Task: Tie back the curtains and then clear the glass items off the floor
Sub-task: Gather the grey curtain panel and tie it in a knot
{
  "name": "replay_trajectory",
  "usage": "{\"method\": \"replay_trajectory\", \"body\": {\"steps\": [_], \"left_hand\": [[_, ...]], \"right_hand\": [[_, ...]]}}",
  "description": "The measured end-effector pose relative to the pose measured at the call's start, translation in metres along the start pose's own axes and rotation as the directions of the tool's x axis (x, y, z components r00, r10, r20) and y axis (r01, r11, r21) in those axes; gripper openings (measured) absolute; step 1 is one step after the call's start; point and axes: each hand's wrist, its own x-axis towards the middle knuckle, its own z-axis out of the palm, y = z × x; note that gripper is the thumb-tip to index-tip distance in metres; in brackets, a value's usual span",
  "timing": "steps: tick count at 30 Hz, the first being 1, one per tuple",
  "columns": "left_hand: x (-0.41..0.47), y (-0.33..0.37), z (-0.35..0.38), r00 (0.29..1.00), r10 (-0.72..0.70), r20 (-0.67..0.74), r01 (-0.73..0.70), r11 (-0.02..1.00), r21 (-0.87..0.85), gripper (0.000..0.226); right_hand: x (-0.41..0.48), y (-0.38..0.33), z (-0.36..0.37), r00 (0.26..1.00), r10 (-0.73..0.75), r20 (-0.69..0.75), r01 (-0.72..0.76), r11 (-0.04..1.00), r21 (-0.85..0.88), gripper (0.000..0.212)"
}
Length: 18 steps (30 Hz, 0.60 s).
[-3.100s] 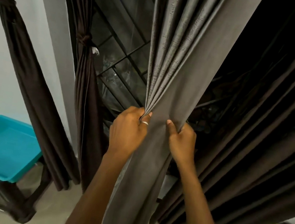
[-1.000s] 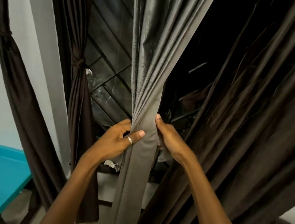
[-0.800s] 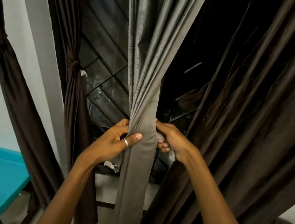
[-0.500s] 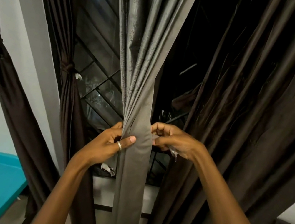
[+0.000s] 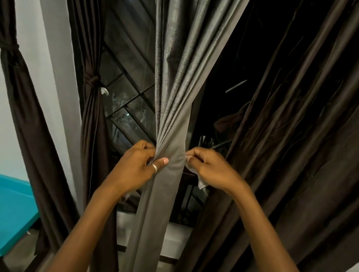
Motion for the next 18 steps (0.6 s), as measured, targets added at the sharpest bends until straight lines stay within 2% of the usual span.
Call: {"method": "replay_trajectory", "body": {"steps": [3,4,6,11,14,18], "left_hand": [[0.0,0.005,0.005,0.989,-0.042,-0.144,0.051,0.997,0.058,0.019],[-0.001,0.007,0.008,0.978,-0.084,-0.192,0.095,0.994,0.048,0.034],[-0.002,0.011,0.011,0.945,-0.144,-0.292,0.154,0.988,0.011,0.046],[-0.007,0.019,0.019,0.903,-0.077,-0.423,0.138,0.984,0.115,0.027],[-0.01,0.016,0.022,0.897,-0.03,-0.441,0.078,0.993,0.091,0.024],[-0.011,0.009,0.024,0.947,-0.024,-0.321,0.014,0.999,-0.034,0.026]], "right_hand": [[-0.006,-0.003,0.009,0.995,0.046,-0.092,-0.034,0.991,0.127,0.011],[-0.008,-0.004,0.014,0.991,0.081,-0.105,-0.056,0.972,0.228,0.009],[-0.013,-0.006,0.023,0.985,0.138,-0.107,-0.079,0.9,0.429,0.007],[-0.022,-0.007,0.045,0.976,0.215,-0.042,-0.115,0.665,0.738,0.017],[-0.025,-0.007,0.053,0.974,0.224,-0.023,-0.1,0.523,0.846,0.023],[-0.027,-0.003,0.057,0.972,0.23,-0.039,-0.074,0.462,0.884,0.029]]}}
